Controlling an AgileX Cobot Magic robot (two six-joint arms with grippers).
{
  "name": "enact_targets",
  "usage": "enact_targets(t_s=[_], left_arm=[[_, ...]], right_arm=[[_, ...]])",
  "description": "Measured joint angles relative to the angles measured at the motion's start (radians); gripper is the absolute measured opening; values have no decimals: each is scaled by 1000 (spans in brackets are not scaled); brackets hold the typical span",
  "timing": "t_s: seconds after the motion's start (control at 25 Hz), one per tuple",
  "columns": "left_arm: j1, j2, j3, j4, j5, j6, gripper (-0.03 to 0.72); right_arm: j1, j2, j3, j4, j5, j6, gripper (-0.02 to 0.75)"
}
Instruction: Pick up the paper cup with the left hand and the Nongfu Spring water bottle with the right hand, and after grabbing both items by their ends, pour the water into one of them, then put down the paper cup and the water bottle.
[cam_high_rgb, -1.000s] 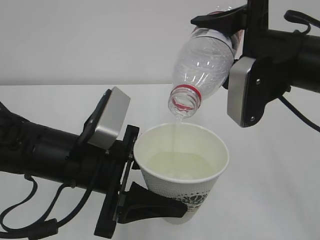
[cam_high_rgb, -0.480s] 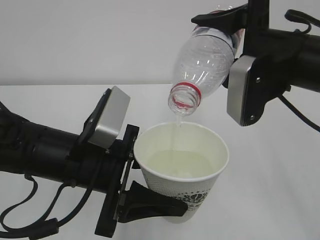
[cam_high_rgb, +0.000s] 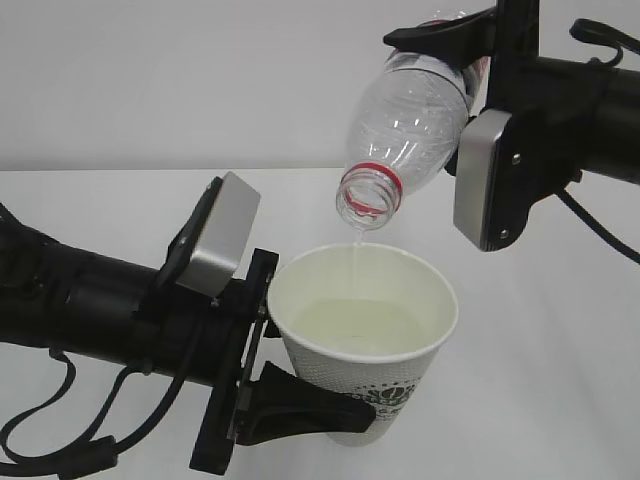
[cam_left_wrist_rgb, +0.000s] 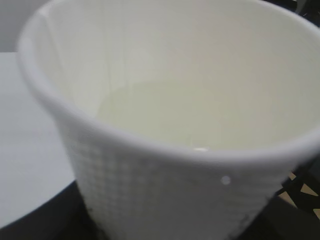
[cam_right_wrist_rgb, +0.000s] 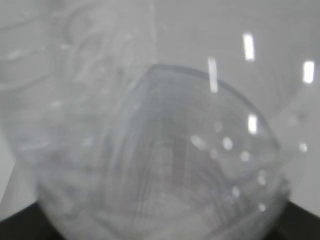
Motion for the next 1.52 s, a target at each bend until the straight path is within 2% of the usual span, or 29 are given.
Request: enact_targets(t_s=[1.52], left_arm=[[0,0,0,-17,2,0,471]], right_arm=[[0,-2,0,3,0,-1,491]])
